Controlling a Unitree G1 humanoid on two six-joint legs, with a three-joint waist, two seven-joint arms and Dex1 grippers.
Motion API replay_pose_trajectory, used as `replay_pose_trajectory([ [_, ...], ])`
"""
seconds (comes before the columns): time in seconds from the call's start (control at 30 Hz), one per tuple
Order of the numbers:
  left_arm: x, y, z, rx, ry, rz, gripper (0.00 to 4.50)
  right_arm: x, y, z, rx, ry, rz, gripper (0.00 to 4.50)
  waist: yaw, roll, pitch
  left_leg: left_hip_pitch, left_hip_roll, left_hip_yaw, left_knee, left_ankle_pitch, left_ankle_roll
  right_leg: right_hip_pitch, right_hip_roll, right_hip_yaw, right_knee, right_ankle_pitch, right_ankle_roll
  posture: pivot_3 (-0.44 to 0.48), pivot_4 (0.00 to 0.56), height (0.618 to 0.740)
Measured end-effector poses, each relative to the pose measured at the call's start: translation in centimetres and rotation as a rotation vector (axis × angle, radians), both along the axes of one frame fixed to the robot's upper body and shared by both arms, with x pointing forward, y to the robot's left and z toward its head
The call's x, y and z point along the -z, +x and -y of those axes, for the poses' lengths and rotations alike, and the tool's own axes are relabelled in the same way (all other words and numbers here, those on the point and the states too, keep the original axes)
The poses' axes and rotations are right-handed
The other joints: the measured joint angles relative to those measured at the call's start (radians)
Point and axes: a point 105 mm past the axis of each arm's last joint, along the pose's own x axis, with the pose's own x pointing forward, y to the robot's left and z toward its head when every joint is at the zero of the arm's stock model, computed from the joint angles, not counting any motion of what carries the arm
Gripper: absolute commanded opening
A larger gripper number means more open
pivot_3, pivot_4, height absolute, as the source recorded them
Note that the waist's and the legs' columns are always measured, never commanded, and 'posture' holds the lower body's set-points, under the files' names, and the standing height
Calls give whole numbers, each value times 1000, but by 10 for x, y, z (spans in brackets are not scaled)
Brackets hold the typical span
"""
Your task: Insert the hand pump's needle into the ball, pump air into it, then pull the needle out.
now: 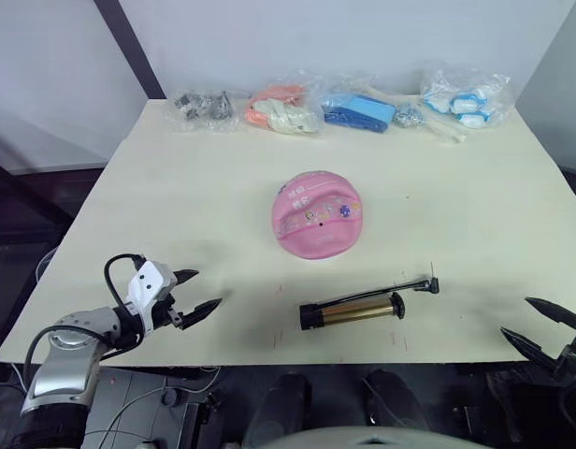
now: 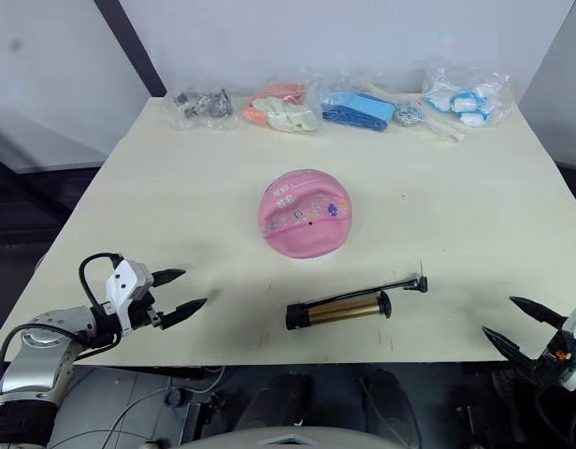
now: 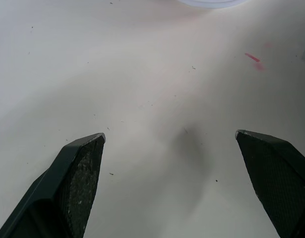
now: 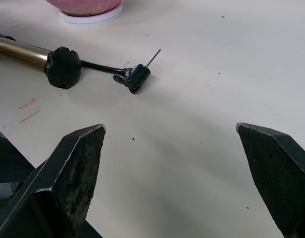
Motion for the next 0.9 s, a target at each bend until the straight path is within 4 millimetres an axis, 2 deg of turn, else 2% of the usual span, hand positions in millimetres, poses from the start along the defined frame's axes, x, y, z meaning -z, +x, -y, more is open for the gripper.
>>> replay_pose_trajectory([
  [0.27, -5, 1, 12, 28, -16, 14, 4500, 1, 4, 3, -5, 8, 11, 4462, 0, 0, 0, 0, 0, 0, 0, 0, 0, 0, 0, 0, 0, 0, 0, 0, 150, 736],
  [0.43, -4, 1, 13, 32, -17, 8, 4500, 0, 4, 2, -7, 6, 14, 4462, 0, 0, 0, 0, 0, 0, 0, 0, 0, 0, 0, 0, 0, 0, 0, 0, 150, 736],
  [0.63, -5, -1, 18, 84, -16, -5, 4500, -5, 3, -4, -44, 5, 32, 4462, 0, 0, 1, 0, 0, 0, 0, 0, 0, 0, 0, 0, 0, 0, 0, 0, 150, 736],
  [0.73, -12, -1, 29, 146, -13, 11, 4500, -9, 1, -10, -80, 27, 44, 4462, 1, 0, 1, 0, 0, 0, 0, 0, 0, 0, 0, 0, 0, 0, 0, 0, 150, 736],
  [0.9, -31, 7, 63, 276, -25, 45, 4500, -16, -9, -23, -165, 70, 53, 4462, 3, 0, 1, -1, 0, -1, 0, 0, 0, 0, 0, 0, 0, 0, 0, 0, 150, 736],
])
